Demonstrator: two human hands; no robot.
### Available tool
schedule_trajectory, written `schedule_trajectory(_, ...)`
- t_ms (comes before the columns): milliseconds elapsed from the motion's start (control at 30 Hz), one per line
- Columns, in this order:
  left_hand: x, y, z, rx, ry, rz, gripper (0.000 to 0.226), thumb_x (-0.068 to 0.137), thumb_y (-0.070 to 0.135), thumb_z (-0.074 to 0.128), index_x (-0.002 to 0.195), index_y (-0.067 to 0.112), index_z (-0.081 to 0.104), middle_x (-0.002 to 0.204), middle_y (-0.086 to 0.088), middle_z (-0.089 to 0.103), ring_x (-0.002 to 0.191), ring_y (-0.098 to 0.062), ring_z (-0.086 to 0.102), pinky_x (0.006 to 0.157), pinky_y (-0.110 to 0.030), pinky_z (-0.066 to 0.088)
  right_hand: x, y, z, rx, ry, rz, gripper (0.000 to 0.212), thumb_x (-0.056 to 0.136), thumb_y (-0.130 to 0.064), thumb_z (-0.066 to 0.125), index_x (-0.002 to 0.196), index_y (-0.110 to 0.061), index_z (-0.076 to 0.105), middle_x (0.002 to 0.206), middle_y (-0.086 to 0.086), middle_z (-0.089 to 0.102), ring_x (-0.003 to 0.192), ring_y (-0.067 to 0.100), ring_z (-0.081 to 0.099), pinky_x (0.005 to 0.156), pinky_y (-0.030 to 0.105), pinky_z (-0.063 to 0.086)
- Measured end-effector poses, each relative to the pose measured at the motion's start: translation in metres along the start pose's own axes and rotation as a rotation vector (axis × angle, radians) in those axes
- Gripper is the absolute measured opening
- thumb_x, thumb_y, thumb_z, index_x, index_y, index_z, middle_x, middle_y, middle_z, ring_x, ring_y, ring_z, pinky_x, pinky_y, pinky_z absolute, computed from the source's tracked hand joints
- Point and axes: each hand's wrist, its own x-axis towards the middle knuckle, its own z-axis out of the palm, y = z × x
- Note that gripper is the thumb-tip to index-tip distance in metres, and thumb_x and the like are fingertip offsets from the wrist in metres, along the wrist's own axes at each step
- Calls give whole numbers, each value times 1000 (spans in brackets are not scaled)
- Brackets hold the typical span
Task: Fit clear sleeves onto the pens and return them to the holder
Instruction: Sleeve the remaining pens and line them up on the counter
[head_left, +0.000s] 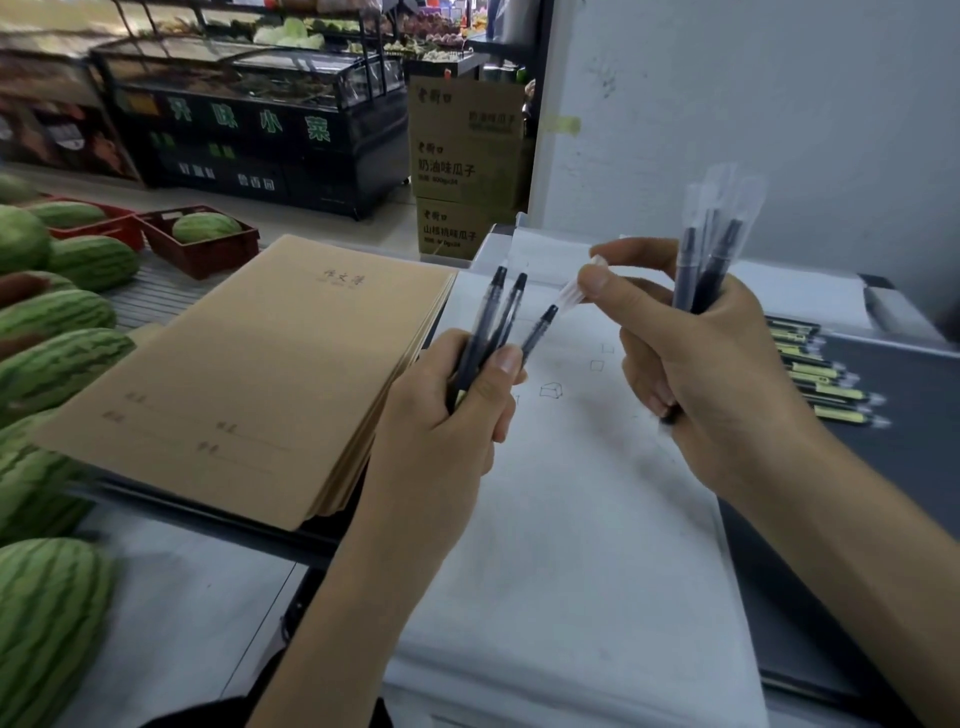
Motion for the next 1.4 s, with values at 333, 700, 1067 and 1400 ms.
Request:
schedule_trajectory(333, 0, 0, 2, 98, 35, 60, 26, 98, 36, 57, 84, 14, 58, 62, 11, 51, 45, -2, 41, 47, -11, 31, -11, 6, 12, -143, 67, -98, 16, 91, -33, 80, 104, -23, 77, 96, 2, 79, 49, -4, 57, 43, 6, 37)
schedule_trajectory(700, -1, 5, 2, 129, 10, 52, 32, 100, 33, 58, 88, 4, 51, 65, 3, 44, 50, -7, 32, 48, -16, 29, -13, 13, 15, -150, 81, -137, 6, 91, -27, 81, 93, -22, 79, 82, -6, 76, 51, -2, 58, 46, 7, 38)
schedule_trajectory(1067, -1, 9, 2, -154, 48, -75, 28, 106, 30, 54, 95, 5, 62, 68, -8, 43, 42, -4, 30, 38, -12, 24, -10, 5, 14, 37, -61, 166, 23, 84, -45, 82, 94, -24, 78, 65, 2, 63, 42, 14, 26, 44, 32, 16)
schedule_trajectory(1400, -3, 8, 4, -100, -9, -88, 24, 107, 34, 51, 97, 20, 67, 69, -4, 58, 44, -11, 42, 38, -19, 30, -16, 11, 23, -45, -115, 184, 41, 80, -48, 81, 70, -12, 64, 48, 3, 32, 41, 17, 20, 44, 28, 16)
